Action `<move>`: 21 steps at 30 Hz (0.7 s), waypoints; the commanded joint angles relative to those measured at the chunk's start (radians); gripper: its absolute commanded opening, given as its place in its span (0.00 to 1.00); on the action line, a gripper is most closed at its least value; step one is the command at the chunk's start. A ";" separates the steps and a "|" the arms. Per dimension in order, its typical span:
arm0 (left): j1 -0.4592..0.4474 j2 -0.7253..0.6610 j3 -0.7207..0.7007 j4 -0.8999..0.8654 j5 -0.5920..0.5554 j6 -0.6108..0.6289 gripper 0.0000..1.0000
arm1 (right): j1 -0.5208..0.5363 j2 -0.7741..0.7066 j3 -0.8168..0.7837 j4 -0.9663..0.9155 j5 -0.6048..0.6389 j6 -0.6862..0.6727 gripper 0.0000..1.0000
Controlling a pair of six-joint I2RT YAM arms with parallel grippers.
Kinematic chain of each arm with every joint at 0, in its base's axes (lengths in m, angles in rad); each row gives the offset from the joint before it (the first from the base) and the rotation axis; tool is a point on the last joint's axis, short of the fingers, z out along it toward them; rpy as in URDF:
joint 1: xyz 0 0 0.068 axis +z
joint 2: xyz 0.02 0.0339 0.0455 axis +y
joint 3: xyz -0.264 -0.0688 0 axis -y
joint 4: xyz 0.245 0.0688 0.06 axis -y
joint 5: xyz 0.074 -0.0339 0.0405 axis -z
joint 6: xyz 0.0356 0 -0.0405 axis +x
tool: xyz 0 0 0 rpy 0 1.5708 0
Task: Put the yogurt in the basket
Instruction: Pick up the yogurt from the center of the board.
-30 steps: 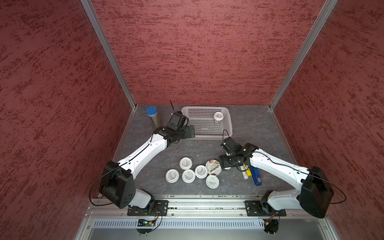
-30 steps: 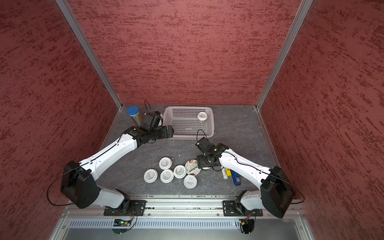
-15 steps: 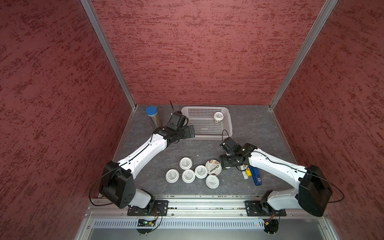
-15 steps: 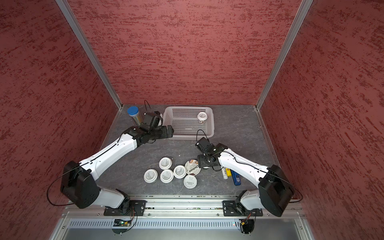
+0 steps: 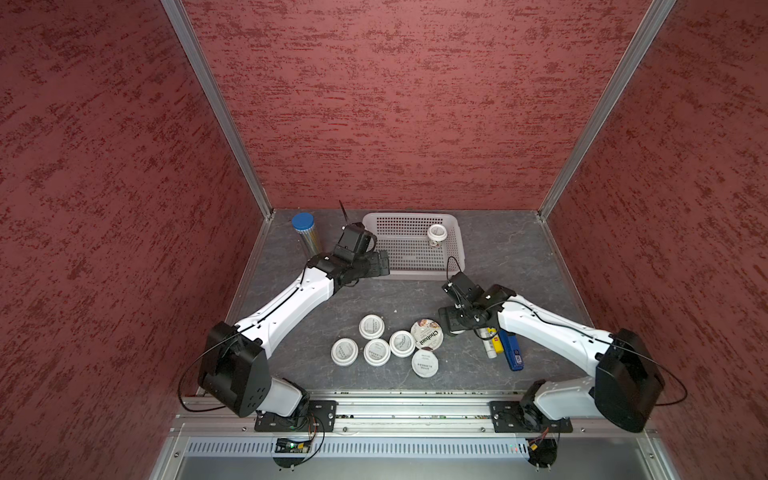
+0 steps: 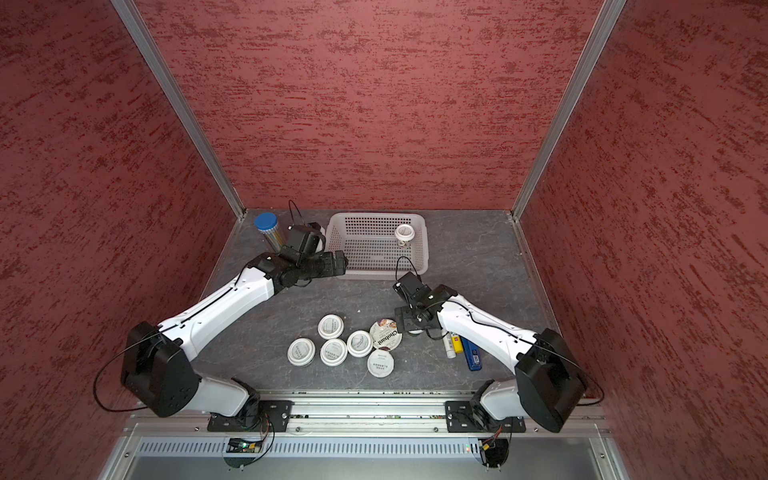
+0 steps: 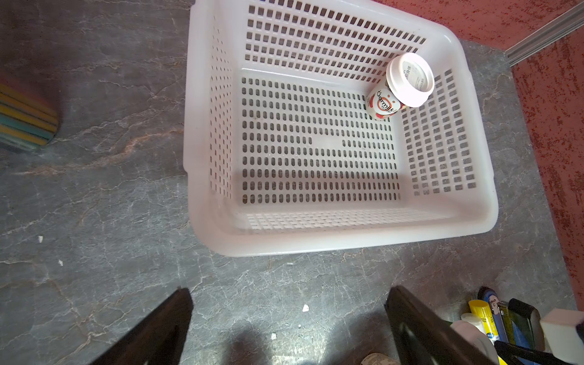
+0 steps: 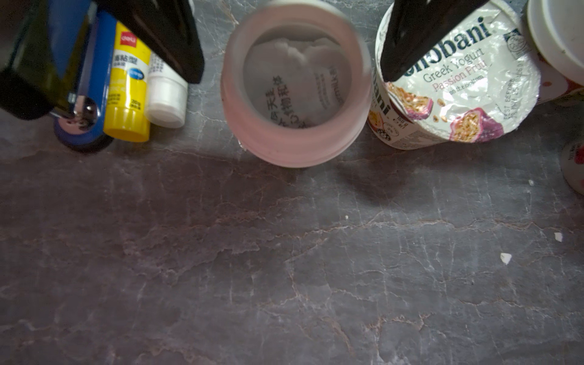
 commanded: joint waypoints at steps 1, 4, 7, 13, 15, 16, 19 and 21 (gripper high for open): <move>0.004 -0.029 -0.004 -0.002 -0.008 0.008 1.00 | -0.007 -0.034 0.008 0.037 -0.002 0.015 0.96; 0.003 -0.033 -0.004 -0.004 -0.009 0.008 1.00 | -0.013 -0.037 0.002 0.051 -0.003 0.020 0.92; 0.003 -0.034 -0.007 -0.003 -0.008 0.008 1.00 | -0.022 -0.030 -0.007 0.058 -0.006 0.020 0.88; 0.003 -0.032 -0.010 0.002 -0.007 0.008 1.00 | -0.030 -0.011 -0.012 0.065 -0.007 0.014 0.84; 0.003 -0.031 -0.010 0.001 -0.004 0.006 1.00 | -0.031 -0.007 -0.017 0.068 -0.010 0.014 0.84; 0.003 -0.028 -0.010 0.002 -0.002 0.006 1.00 | -0.030 -0.005 -0.023 0.071 -0.012 0.015 0.84; 0.003 -0.024 -0.010 0.001 0.000 0.005 1.00 | -0.030 -0.002 -0.038 0.080 -0.020 0.016 0.84; 0.004 -0.022 -0.008 0.000 0.002 0.005 1.00 | -0.030 -0.003 -0.048 0.088 -0.026 0.016 0.83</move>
